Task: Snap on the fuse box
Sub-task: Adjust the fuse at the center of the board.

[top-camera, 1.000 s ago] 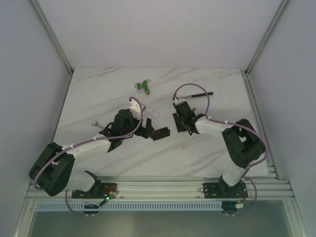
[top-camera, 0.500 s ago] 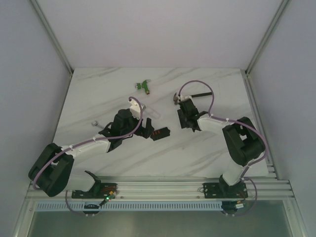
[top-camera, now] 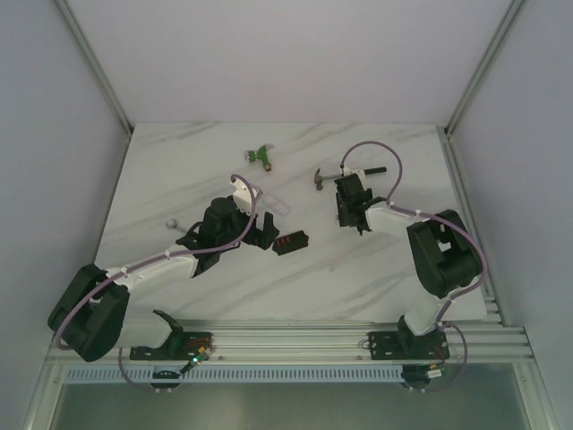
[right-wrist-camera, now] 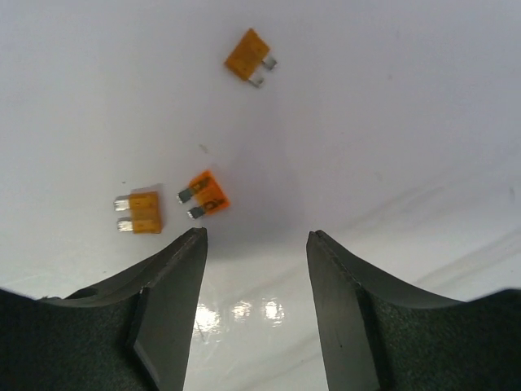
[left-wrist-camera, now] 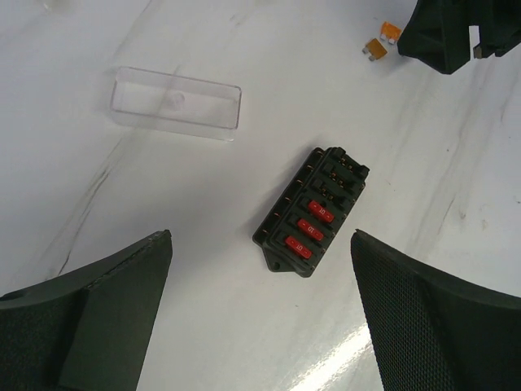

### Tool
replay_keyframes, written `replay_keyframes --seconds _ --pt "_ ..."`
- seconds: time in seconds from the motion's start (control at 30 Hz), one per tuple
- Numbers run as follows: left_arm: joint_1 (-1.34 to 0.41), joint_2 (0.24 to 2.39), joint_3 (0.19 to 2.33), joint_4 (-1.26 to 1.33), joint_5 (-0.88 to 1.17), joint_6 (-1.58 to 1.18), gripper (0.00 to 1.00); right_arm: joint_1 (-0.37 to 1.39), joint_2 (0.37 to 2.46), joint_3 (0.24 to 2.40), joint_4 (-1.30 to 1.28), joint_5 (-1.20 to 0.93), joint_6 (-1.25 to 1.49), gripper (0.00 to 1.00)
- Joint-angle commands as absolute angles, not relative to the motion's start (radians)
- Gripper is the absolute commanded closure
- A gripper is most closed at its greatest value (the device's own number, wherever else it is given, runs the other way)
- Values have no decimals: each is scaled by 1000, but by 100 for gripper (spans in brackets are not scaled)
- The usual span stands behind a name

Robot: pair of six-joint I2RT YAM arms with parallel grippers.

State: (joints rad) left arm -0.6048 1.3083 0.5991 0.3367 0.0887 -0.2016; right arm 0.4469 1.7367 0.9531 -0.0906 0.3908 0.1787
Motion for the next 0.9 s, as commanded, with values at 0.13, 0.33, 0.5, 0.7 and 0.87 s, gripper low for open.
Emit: replay_keyframes --seconds 0.13,0.33,0.5,0.7,0.87 --pt "-600 1310 598 350 81 -244 0 448 1742 1038 -78 359 212 39" --pt "-600 1315 601 351 76 -255 0 454 1820 1132 -68 341 216 36" --pt "-600 1319 601 348 77 -256 0 454 1876 1169 -83 349 221 34" --pt "-598 1339 613 346 85 -255 0 455 1872 1147 -110 343 219 34" --pt "-599 1360 623 346 97 -256 0 463 1853 1102 -134 328 221 28"
